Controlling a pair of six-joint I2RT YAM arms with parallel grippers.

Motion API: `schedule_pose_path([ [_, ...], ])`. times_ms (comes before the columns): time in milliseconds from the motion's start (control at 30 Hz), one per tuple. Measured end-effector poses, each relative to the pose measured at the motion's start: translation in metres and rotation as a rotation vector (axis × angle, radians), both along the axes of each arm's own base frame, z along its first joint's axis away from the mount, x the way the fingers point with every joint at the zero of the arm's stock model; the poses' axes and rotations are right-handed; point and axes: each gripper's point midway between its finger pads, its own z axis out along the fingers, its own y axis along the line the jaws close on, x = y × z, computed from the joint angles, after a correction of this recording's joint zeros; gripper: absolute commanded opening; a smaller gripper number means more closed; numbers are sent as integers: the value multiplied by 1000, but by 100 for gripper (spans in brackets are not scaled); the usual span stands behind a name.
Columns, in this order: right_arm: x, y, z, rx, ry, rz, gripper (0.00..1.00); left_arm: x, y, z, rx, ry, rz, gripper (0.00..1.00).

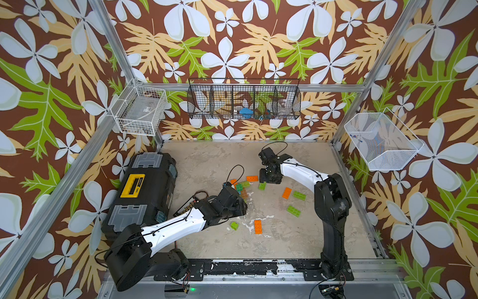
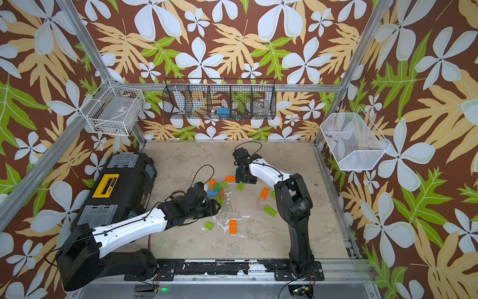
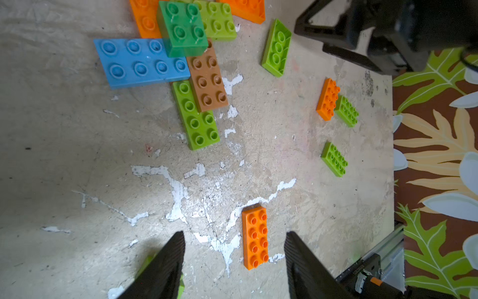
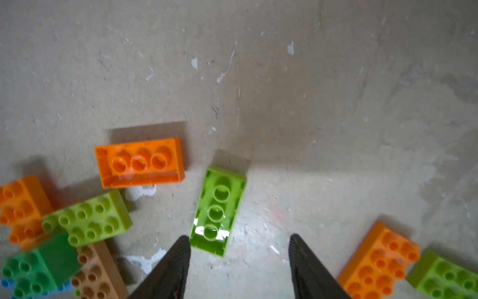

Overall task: Assemble a small pinwheel with lego
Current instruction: Pick up the lego brick from the center of the board.

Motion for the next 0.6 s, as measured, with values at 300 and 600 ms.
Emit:
schedule_pose_path([
  [300,20,8,-25,-53,41,-8,63,-4,10,-4,11,-5,-3,65],
  [600,15,10,-41,-72,88,2,50,-3,14,-6,11,0,2,65],
])
